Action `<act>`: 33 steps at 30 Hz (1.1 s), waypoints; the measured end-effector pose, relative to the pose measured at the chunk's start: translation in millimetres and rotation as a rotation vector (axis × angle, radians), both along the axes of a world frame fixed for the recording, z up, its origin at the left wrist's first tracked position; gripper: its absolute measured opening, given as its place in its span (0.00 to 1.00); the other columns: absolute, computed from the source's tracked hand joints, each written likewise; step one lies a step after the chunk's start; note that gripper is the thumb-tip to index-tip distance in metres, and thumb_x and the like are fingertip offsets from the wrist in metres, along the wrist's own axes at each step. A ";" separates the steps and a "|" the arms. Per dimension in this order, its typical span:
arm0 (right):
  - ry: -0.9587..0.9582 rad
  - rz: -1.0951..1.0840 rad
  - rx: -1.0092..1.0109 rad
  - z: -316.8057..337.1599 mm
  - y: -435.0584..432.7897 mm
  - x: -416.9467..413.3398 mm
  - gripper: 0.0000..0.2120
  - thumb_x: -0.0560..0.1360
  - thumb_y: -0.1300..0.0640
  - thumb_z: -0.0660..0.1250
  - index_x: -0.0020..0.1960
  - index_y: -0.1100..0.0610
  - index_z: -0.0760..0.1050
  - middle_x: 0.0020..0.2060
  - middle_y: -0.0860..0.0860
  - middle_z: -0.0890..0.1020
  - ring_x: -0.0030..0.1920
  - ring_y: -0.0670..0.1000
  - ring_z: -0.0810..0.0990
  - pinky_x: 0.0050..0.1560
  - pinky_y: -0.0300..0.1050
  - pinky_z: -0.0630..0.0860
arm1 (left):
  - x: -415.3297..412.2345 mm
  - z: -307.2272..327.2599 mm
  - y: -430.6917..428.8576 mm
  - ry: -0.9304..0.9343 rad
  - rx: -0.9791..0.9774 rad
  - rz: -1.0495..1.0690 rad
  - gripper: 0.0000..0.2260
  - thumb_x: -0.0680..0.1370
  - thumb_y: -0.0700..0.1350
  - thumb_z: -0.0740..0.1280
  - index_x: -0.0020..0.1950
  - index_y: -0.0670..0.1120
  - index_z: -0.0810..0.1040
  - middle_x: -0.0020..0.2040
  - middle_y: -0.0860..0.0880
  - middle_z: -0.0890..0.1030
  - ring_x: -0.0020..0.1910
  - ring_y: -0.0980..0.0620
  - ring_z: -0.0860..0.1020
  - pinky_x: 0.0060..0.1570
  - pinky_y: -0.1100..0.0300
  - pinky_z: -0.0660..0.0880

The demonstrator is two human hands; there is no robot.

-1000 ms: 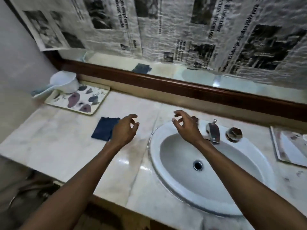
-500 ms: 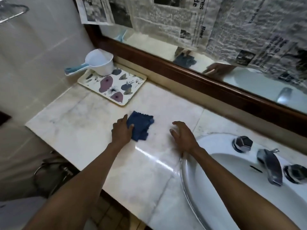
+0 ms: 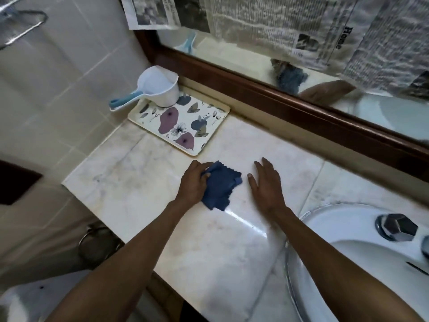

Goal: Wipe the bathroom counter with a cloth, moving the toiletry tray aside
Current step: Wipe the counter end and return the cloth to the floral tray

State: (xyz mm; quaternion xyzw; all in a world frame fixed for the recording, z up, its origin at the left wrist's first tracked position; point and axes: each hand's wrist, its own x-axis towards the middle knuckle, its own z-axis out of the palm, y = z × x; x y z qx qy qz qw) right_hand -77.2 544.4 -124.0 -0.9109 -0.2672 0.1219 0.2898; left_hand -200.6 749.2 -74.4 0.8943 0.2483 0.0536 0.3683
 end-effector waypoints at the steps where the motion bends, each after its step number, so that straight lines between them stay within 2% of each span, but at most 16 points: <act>1: -0.008 0.004 -0.027 -0.7 8.7 1.4 0.25 0.84 0.48 0.53 0.78 0.57 0.59 0.79 0.57 0.56 0.79 0.55 0.53 0.79 0.52 0.48 | 4.7 5.7 7.6 -0.010 -0.002 -0.018 0.17 0.80 0.37 0.62 0.66 0.50 0.79 0.51 0.46 0.76 0.49 0.53 0.75 0.49 0.75 0.67; 3: -0.034 -0.004 -0.071 -2.3 26.2 5.0 0.26 0.84 0.47 0.51 0.78 0.57 0.58 0.80 0.57 0.54 0.80 0.56 0.50 0.79 0.54 0.46 | 18.1 15.5 27.6 -0.041 0.002 -0.030 0.18 0.80 0.37 0.63 0.67 0.49 0.78 0.52 0.45 0.77 0.51 0.51 0.76 0.52 0.63 0.72; 4: -0.043 -0.015 -0.089 -1.9 34.4 6.8 0.26 0.84 0.47 0.50 0.79 0.57 0.57 0.80 0.58 0.53 0.80 0.56 0.49 0.79 0.55 0.46 | 26.6 20.8 39.3 -0.058 0.001 -0.031 0.18 0.79 0.36 0.63 0.67 0.48 0.78 0.51 0.46 0.77 0.51 0.50 0.77 0.52 0.60 0.73; 8: -0.060 -0.062 -0.172 0.8 64.0 13.3 0.28 0.84 0.47 0.49 0.80 0.57 0.53 0.80 0.58 0.49 0.80 0.56 0.45 0.79 0.56 0.44 | 70.5 35.8 92.1 -0.078 0.030 -0.048 0.17 0.78 0.36 0.66 0.67 0.45 0.79 0.50 0.48 0.76 0.49 0.50 0.77 0.51 0.64 0.70; 11: -0.072 -0.128 -0.218 -4.9 81.6 14.7 0.28 0.84 0.45 0.47 0.80 0.57 0.51 0.80 0.57 0.48 0.80 0.56 0.45 0.79 0.57 0.43 | 100.7 31.7 132.2 -0.033 0.038 -0.038 0.17 0.78 0.38 0.67 0.67 0.46 0.79 0.51 0.47 0.79 0.51 0.48 0.78 0.54 0.58 0.74; 12: -0.076 -0.156 -0.226 -8.6 86.8 13.8 0.29 0.84 0.44 0.46 0.80 0.56 0.51 0.80 0.57 0.48 0.80 0.56 0.45 0.79 0.57 0.43 | 108.0 27.8 144.0 -0.032 0.024 -0.023 0.17 0.78 0.38 0.67 0.67 0.46 0.79 0.49 0.48 0.79 0.51 0.46 0.79 0.55 0.57 0.75; 14: -0.097 -0.210 -0.241 -15.5 94.4 11.3 0.30 0.83 0.42 0.44 0.80 0.56 0.51 0.81 0.56 0.49 0.80 0.55 0.45 0.79 0.58 0.44 | 118.1 20.9 160.9 -0.042 -0.030 0.015 0.15 0.79 0.34 0.66 0.65 0.43 0.79 0.43 0.53 0.75 0.47 0.47 0.78 0.51 0.64 0.74; 16: -0.129 -0.241 -0.269 -20.9 98.2 9.0 0.30 0.83 0.41 0.44 0.80 0.56 0.52 0.81 0.55 0.49 0.80 0.54 0.45 0.79 0.58 0.45 | 122.0 14.1 171.6 -0.045 -0.043 0.041 0.15 0.79 0.32 0.65 0.65 0.41 0.79 0.41 0.54 0.74 0.45 0.49 0.76 0.49 0.64 0.72; 18: -0.141 -0.256 -0.281 -21.2 98.7 7.4 0.30 0.83 0.41 0.44 0.80 0.55 0.51 0.81 0.54 0.48 0.80 0.52 0.44 0.79 0.57 0.44 | 121.4 7.5 179.0 -0.009 0.003 0.042 0.17 0.79 0.34 0.65 0.67 0.42 0.77 0.50 0.47 0.79 0.50 0.47 0.77 0.52 0.59 0.71; 20: -0.145 -0.268 -0.282 -18.8 99.1 7.0 0.30 0.83 0.41 0.45 0.80 0.54 0.51 0.81 0.53 0.48 0.80 0.52 0.44 0.79 0.56 0.44 | 119.1 0.9 185.1 0.049 0.028 0.056 0.19 0.79 0.39 0.67 0.70 0.42 0.74 0.60 0.40 0.78 0.58 0.41 0.77 0.57 0.55 0.73; 21: -0.153 -0.271 -0.287 -18.0 99.2 7.0 0.30 0.83 0.40 0.45 0.80 0.54 0.51 0.81 0.53 0.48 0.80 0.51 0.44 0.79 0.57 0.45 | 117.3 -2.6 186.1 0.059 0.024 0.051 0.20 0.79 0.41 0.68 0.71 0.42 0.73 0.62 0.38 0.77 0.59 0.40 0.77 0.59 0.52 0.73; 24: -0.152 -0.279 -0.293 -15.4 99.8 6.8 0.30 0.83 0.40 0.46 0.80 0.53 0.52 0.81 0.52 0.49 0.80 0.52 0.46 0.79 0.57 0.46 | 115.9 -15.1 186.7 0.091 0.089 -0.047 0.25 0.76 0.47 0.72 0.71 0.42 0.71 0.56 0.38 0.79 0.54 0.40 0.77 0.55 0.49 0.75; 26: -0.152 -0.282 -0.291 -14.4 100.1 6.2 0.30 0.83 0.40 0.46 0.80 0.53 0.53 0.81 0.52 0.50 0.80 0.51 0.46 0.79 0.57 0.47 | 117.9 -17.7 186.2 0.101 0.048 -0.044 0.25 0.76 0.44 0.72 0.71 0.43 0.72 0.51 0.40 0.81 0.50 0.43 0.78 0.49 0.55 0.73; 29: -0.149 -0.287 -0.286 -12.8 100.5 5.5 0.29 0.82 0.40 0.46 0.80 0.52 0.53 0.81 0.52 0.50 0.80 0.51 0.47 0.79 0.57 0.47 | 121.7 -15.1 187.7 0.113 -0.113 0.108 0.21 0.76 0.39 0.72 0.67 0.43 0.73 0.45 0.43 0.77 0.45 0.49 0.75 0.44 0.65 0.72; 33: -0.153 -0.289 -0.279 -12.5 99.4 5.0 0.29 0.82 0.40 0.47 0.79 0.52 0.54 0.81 0.52 0.52 0.80 0.51 0.48 0.79 0.56 0.48 | 121.6 -20.6 192.1 0.091 -0.091 0.167 0.20 0.75 0.39 0.72 0.66 0.42 0.74 0.45 0.44 0.78 0.46 0.47 0.77 0.50 0.57 0.74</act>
